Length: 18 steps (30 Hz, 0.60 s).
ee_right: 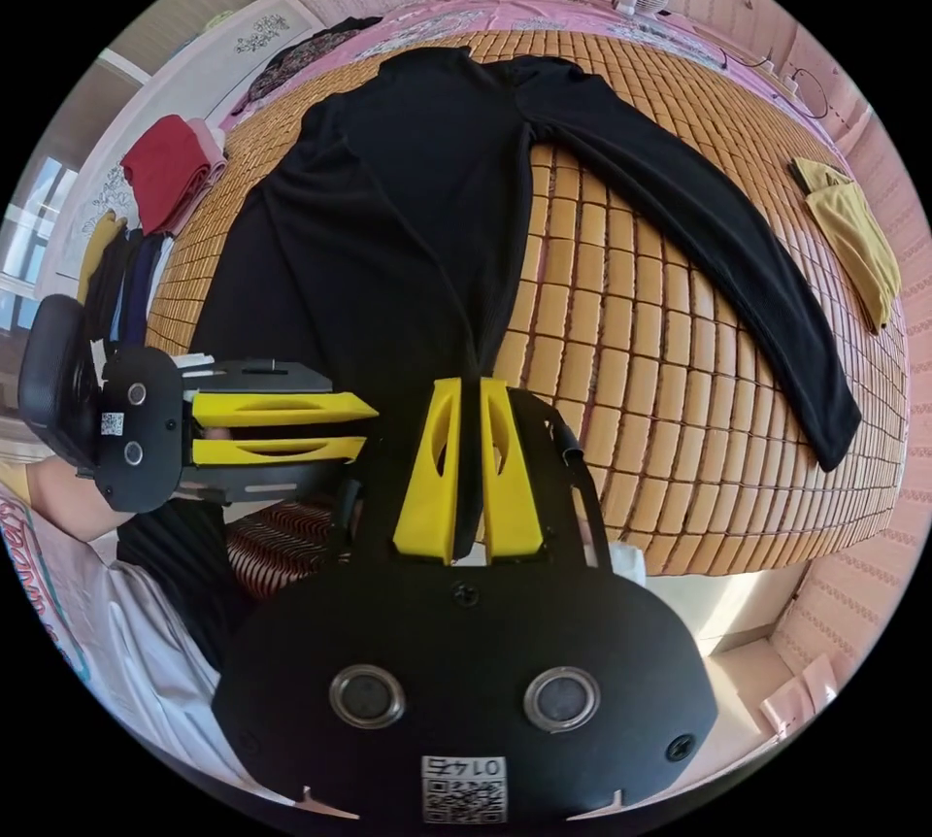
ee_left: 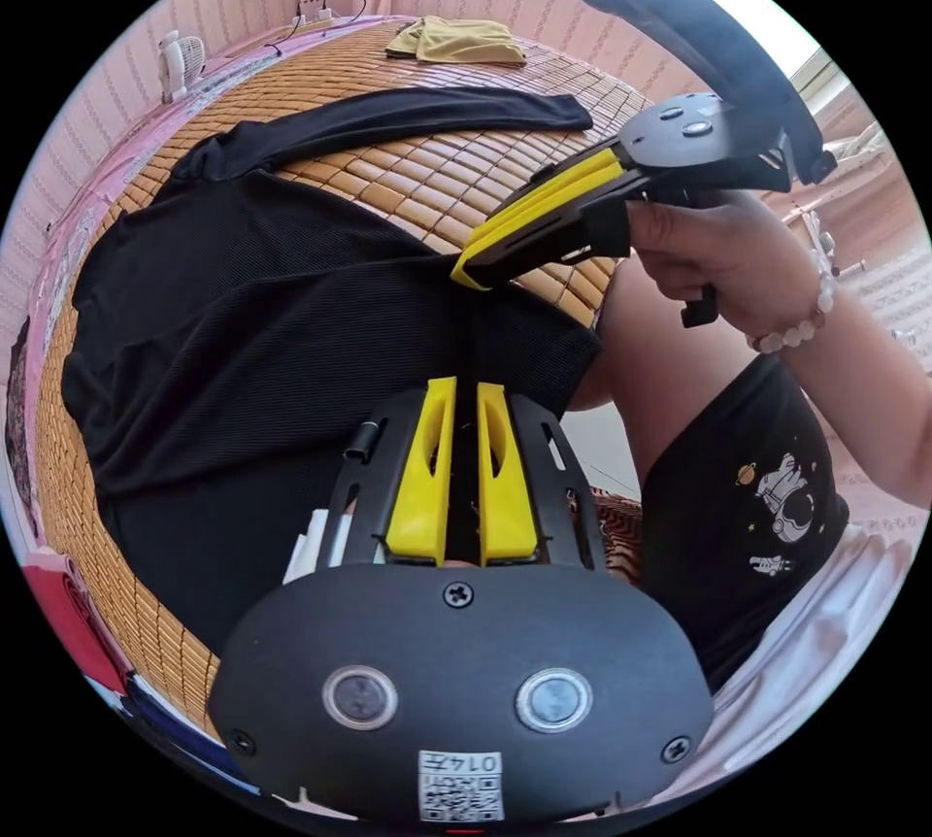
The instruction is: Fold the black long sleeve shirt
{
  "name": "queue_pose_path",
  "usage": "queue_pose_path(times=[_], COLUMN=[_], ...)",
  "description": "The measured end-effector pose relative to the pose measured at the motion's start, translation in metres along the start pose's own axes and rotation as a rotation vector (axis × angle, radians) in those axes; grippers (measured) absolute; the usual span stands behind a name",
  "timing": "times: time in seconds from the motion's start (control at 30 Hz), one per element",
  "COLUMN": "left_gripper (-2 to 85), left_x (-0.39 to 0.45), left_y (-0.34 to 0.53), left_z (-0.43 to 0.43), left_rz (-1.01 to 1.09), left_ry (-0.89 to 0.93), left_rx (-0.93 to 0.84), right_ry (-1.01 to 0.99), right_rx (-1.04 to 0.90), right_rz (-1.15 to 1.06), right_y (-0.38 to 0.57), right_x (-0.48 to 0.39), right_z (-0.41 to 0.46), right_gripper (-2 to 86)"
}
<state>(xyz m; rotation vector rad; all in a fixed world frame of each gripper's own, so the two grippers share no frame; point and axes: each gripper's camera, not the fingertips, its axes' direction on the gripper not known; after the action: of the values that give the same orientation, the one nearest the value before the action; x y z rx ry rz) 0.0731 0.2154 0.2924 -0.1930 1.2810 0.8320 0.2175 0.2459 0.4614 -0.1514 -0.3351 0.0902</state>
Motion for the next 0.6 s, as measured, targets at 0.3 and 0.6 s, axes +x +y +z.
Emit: queue_pose_path(times=[0.3, 0.6], left_gripper=[2.0, 1.6], left_x=[0.015, 0.019], left_y=[0.053, 0.079], left_z=[-0.046, -0.024], left_rz=[0.071, 0.051], left_ry=[-0.086, -0.060], left_rx=[0.139, 0.137], right_ry=[-0.064, -0.189], right_rx=[0.102, 0.129], right_rz=[-0.052, 0.009], right_y=[0.049, 0.089], right_x=[0.003, 0.025], right_z=[-0.045, -0.041], right_gripper=[0.2, 1.8])
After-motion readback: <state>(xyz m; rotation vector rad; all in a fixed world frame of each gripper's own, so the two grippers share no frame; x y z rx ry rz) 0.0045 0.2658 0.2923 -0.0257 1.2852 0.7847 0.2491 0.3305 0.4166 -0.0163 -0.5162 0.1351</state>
